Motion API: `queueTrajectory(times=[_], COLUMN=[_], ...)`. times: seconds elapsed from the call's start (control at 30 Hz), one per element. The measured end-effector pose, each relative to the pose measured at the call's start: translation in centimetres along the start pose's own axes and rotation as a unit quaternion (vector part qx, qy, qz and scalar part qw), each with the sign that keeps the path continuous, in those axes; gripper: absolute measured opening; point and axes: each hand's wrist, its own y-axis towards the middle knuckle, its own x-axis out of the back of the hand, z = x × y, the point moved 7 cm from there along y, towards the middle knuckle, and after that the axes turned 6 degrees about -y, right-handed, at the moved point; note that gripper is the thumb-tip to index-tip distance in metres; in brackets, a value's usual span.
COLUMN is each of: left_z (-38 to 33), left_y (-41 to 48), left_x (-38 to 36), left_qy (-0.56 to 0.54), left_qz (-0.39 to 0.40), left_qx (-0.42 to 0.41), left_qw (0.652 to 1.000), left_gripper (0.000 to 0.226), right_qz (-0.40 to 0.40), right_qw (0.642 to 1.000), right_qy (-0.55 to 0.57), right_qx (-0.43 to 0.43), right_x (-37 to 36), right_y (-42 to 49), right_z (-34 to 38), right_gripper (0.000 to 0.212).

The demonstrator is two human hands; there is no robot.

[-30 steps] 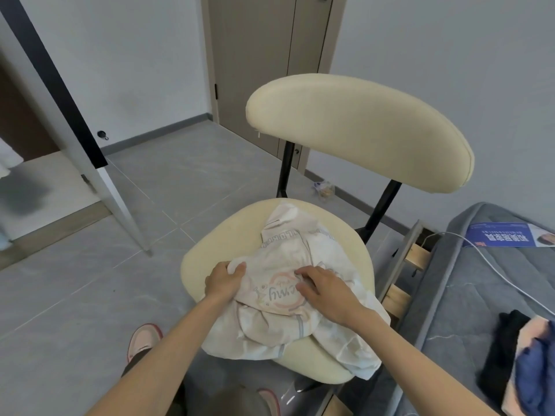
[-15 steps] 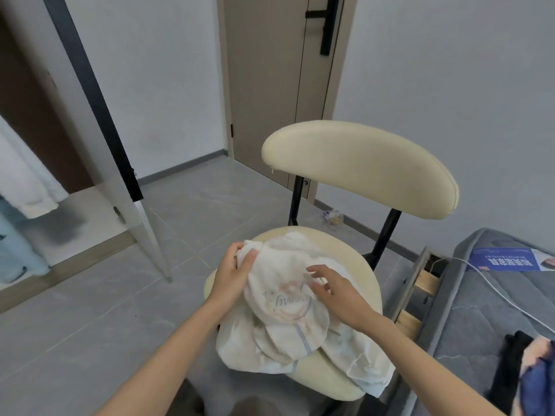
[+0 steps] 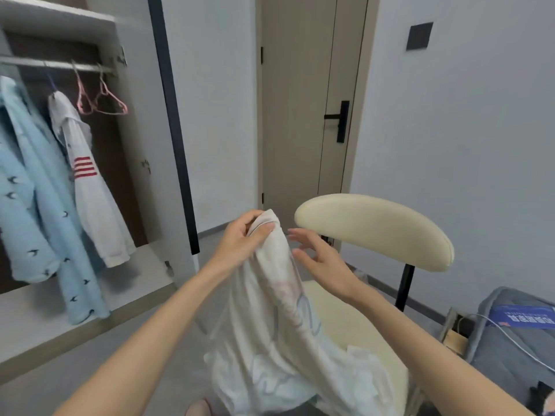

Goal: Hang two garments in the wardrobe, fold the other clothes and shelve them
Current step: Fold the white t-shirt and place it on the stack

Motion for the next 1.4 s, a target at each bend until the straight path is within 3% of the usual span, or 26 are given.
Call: queueTrajectory(times=[0.1,0.2,0.33,0.5,0.67,0.8,0.9,1.03,1.17,1.3,1.4], left_z=[-3.6,-6.1,-7.0,-8.8,-12.8,-13.6,-12.4,-9.4,-6.4,-4.8,-3.9], left_y=[-0.5,-0.9,-1.5,-2.1,-2.7,-3.5,-4.7,-6.2,-7.9,-9.4,-10.1], left_x=[2.5,5.7,11.3,18.4,23.7,26.0,27.3,26.3,24.5,23.8,23.3], left_qy=[0.021,0.055,0.097,0.039,0.047,0.07,0.069,0.097,0.086,0.061,0.021], left_qz=[0.013,-0.006,-0.094,-0.224,-0.28,-0.296,-0.313,-0.239,-0.145,-0.079,-0.046], left_qx=[-0.019,-0.037,-0.04,-0.02,-0.041,-0.032,-0.016,0.024,0.086,0.131,0.155], left_qw=[1.0,0.998,0.99,0.974,0.958,0.952,0.947,0.966,0.982,0.986,0.987], left_gripper=[0.008,0.008,0.008,0.003,0.007,0.005,0.011,0.012,0.009,0.012,0.015], right_qz=[0.03,0.043,-0.018,-0.078,-0.112,-0.085,-0.016,0.138,0.256,0.183,0.25], right_qw=[0.999,0.998,0.998,0.993,0.983,0.983,0.985,0.976,0.95,0.975,0.965], right_qy=[0.014,0.046,0.041,0.002,-0.016,0.014,0.07,0.113,0.167,0.123,0.067], right_qx=[0.019,0.025,0.044,0.09,0.145,0.164,0.156,0.122,0.059,0.005,0.039], right_x=[-1.6,-3.4,-4.9,-6.1,-7.2,-8.8,-10.7,-15.0,-18.4,-18.5,-20.6], right_y=[1.2,2.2,3.7,7.1,9.5,10.0,9.5,6.7,3.7,3.9,3.1], right_z=[3.6,6.7,10.3,17.2,23.6,25.0,23.6,20.6,17.0,13.1,13.1], right_gripper=[0.036,0.018,0.012,0.018,0.019,0.023,0.026,0.023,0.007,0.038,0.045])
